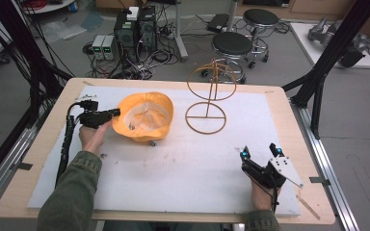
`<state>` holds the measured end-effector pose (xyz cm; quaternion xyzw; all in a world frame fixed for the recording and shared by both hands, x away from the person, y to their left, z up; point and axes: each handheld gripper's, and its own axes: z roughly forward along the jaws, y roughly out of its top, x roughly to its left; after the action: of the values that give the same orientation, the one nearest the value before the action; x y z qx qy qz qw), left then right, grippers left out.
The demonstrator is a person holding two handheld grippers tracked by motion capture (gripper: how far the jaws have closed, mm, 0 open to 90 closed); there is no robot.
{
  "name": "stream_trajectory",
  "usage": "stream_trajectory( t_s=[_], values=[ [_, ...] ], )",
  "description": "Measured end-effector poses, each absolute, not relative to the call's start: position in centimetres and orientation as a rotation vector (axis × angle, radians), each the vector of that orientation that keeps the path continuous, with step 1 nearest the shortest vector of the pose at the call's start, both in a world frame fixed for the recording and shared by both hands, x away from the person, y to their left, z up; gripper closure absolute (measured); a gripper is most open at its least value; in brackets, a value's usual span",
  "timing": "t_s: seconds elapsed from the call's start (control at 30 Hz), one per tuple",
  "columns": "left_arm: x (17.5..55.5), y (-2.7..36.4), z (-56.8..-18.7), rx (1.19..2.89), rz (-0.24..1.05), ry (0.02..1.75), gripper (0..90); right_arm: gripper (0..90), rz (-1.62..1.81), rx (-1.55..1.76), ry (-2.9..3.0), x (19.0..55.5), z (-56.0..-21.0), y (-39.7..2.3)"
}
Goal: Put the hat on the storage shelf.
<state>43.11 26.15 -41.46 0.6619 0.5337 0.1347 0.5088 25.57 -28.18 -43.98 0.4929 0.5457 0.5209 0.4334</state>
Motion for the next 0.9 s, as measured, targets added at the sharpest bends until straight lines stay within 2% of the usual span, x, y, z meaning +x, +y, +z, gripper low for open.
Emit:
stream_trajectory(
  t_s=[0.53,0.73,0.9],
  values=[
    [41.2,25.3,-40.5,1.525,0.412,1.213,86.9,7.8,1.282,1.205,1.37,25.5,-43.9,-28.0],
    [40.2,24.4,-39.6,1.522,0.515,1.132,86.9,7.8,1.276,1.196,1.376,25.4,-43.8,-27.8],
    [39.4,24.5,-38.3,1.44,0.585,1.059,86.9,7.8,1.273,1.199,1.365,25.4,-43.8,-27.9]
  ],
)
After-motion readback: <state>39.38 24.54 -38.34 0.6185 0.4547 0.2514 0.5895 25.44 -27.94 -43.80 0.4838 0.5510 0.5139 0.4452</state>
